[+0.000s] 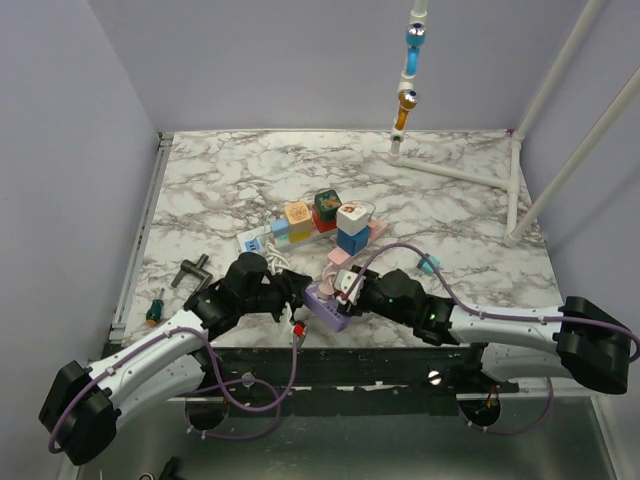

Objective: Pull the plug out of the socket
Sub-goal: Remove the plug from the socket.

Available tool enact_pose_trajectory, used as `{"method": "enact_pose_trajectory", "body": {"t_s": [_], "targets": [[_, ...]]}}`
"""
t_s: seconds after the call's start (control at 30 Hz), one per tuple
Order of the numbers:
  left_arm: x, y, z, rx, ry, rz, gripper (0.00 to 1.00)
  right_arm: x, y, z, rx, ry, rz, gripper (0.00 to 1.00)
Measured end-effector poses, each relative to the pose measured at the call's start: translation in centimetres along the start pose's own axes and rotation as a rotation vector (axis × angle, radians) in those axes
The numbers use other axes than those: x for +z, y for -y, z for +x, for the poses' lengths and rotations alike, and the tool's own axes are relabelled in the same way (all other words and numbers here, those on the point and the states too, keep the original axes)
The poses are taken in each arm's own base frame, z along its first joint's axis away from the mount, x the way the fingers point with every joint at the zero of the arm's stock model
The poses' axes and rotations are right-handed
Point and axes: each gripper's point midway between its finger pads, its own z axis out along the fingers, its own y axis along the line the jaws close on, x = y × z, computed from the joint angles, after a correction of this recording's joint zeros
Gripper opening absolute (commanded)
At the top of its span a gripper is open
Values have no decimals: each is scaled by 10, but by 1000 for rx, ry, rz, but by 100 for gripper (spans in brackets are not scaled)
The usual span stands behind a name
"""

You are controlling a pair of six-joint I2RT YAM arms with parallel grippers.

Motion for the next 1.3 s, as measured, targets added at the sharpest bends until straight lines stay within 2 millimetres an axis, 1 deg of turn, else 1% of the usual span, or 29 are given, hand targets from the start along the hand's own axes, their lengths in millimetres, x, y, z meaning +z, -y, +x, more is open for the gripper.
{"method": "enact_pose_trajectory", "body": {"t_s": [0.17, 0.23, 0.33, 0.43, 0.5, 0.53, 0.77, 0.83, 1.07, 1.3], "targets": [[-1, 2, 0, 10, 0, 6, 0, 4, -4, -3, -97, 7, 46, 55], [-1, 6, 0, 12, 0, 20, 0, 5, -7, -2, -123, 9, 56, 50], [-1, 10, 1, 15, -1, 34, 0, 7, -14, -1, -147, 18, 69, 31], [-1, 11, 1, 21, 0, 34, 0, 5, -23, -4, -148, 46, 68, 15], [-1, 14, 1, 32, 1, 38, 0, 5, -22, -8, -115, 62, 85, 4], [-1, 15, 1, 33, 1, 39, 0, 4, -22, -10, -93, 70, 92, 1], [-2, 7, 2, 78, -2, 5, 0, -1, -21, -15, 136, 95, 135, 1], [-1, 7, 2, 90, 0, 0, 0, -2, -22, -13, 189, 95, 141, 1], [0, 8, 2, 102, 7, 2, 0, -4, -25, -10, 282, 101, 146, 1], [1, 3, -1, 127, 18, -15, 0, -10, -17, -11, 444, 168, 232, 1]]}}
